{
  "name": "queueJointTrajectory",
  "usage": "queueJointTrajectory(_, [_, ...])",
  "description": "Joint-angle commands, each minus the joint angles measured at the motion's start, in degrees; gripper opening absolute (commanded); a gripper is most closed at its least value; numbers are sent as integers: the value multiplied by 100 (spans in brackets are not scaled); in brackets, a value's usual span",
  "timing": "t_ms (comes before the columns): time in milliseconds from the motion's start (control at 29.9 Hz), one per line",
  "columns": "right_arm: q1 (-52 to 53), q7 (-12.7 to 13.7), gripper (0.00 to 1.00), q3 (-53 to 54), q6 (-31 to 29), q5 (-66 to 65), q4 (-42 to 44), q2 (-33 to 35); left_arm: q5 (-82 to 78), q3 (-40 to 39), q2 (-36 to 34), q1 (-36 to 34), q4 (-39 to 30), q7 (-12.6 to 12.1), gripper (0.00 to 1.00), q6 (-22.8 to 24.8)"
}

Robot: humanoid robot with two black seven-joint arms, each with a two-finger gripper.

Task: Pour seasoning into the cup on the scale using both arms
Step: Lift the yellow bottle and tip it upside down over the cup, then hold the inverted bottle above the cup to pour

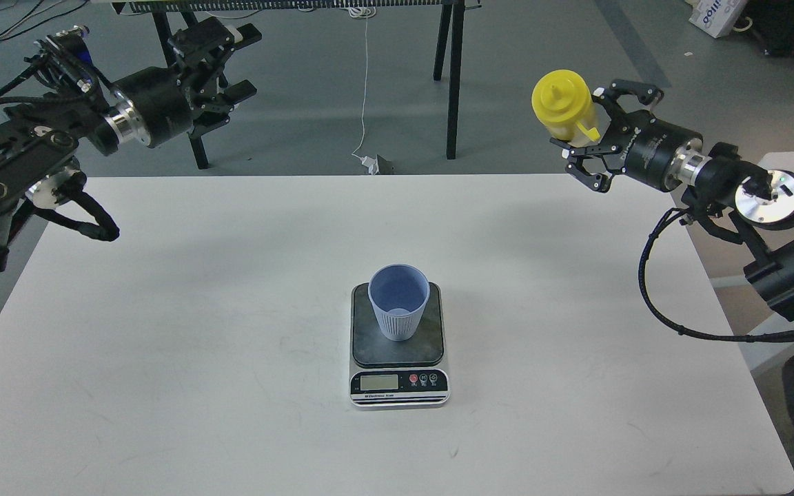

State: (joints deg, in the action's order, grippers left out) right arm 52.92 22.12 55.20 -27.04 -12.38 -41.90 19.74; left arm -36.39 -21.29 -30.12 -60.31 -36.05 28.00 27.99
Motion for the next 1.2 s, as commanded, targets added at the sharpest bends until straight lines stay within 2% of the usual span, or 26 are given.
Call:
queueJointTrajectory(0, [96,-67,1,-97,576,-1307,-1090,-23,105,-830,59,396,125,0,99,1])
queueJointTrajectory(134, [25,-67,1,-158,876,-3003,-2101,-58,334,-1631,112,801,134,0,99,1])
queueJointTrajectory(401, [8,-85,1,-579,885,-5334,-3140,-199,616,-2326,305,1206,125,0,99,1])
queueJointTrajectory(768, [-19,-515,1,-1503,929,-6952,-3466,-208,633,-2546,340,1434,55,0,99,1])
queueJointTrajectory(936, [-10,-665,1,-1906,1359,-7340,-3474,-295,633,-2555,332,1628,-147,0,99,1])
queueJointTrajectory(1169, [-19,-674,1,-2372,1921,-7384,-3457,-497,633,-2555,261,1716,-200,0,99,1])
